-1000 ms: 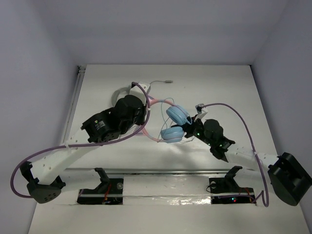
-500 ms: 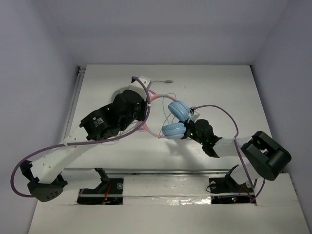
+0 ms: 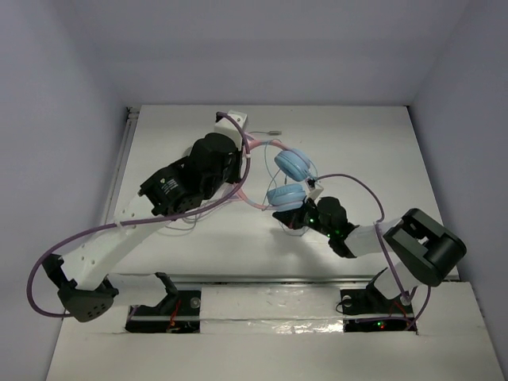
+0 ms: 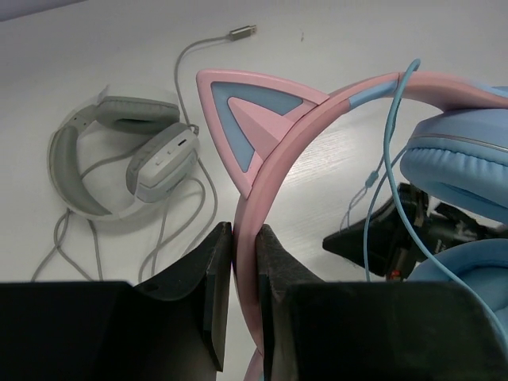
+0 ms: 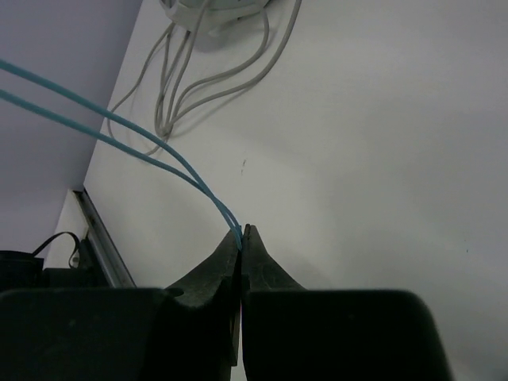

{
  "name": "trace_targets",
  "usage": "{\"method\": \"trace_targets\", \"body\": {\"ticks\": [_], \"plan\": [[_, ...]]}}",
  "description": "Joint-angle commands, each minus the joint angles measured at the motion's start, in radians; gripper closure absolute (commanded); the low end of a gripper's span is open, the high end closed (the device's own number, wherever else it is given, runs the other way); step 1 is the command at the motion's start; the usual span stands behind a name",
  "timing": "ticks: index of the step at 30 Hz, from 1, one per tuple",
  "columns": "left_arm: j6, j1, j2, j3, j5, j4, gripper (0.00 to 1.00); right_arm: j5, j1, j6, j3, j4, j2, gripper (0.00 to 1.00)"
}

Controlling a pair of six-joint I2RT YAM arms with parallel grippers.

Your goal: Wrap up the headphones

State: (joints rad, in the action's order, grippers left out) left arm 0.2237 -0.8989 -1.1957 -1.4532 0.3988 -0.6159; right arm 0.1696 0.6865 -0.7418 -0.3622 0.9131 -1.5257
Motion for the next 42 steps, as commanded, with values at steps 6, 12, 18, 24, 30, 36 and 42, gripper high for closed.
{"method": "trace_targets", "body": {"ticks": [6, 12, 18, 24, 30, 36, 42], "plan": [[0.045, 0.066, -0.056, -0.085, 0.061, 0.203, 1.0, -0.067, 0.128, -0.047, 0.065, -0.051, 0.137, 1.0], [0.086, 0.138, -0.113, -0.085, 0.072, 0.251, 1.0, -0.163, 0.226, -0.062, 0.097, -0.178, 0.275, 1.0], [0.135, 0.216, -0.169, -0.072, 0.074, 0.318, 1.0, -0.243, 0.314, -0.074, 0.094, -0.293, 0.354, 1.0], [0.195, 0.227, -0.226, -0.039, 0.063, 0.404, 1.0, -0.291, 0.409, -0.08, 0.042, -0.37, 0.348, 1.0], [0.204, 0.227, -0.262, 0.011, 0.155, 0.45, 1.0, -0.403, 0.536, -0.09, -0.041, -0.546, 0.374, 1.0], [0.226, 0.227, -0.269, 0.109, 0.198, 0.512, 1.0, -0.485, 0.628, -0.082, -0.208, -0.813, 0.377, 1.0], [0.23, 0.206, -0.239, 0.273, 0.219, 0.542, 1.0, -0.525, 0.651, -0.035, -0.394, -1.101, 0.375, 1.0]]}}
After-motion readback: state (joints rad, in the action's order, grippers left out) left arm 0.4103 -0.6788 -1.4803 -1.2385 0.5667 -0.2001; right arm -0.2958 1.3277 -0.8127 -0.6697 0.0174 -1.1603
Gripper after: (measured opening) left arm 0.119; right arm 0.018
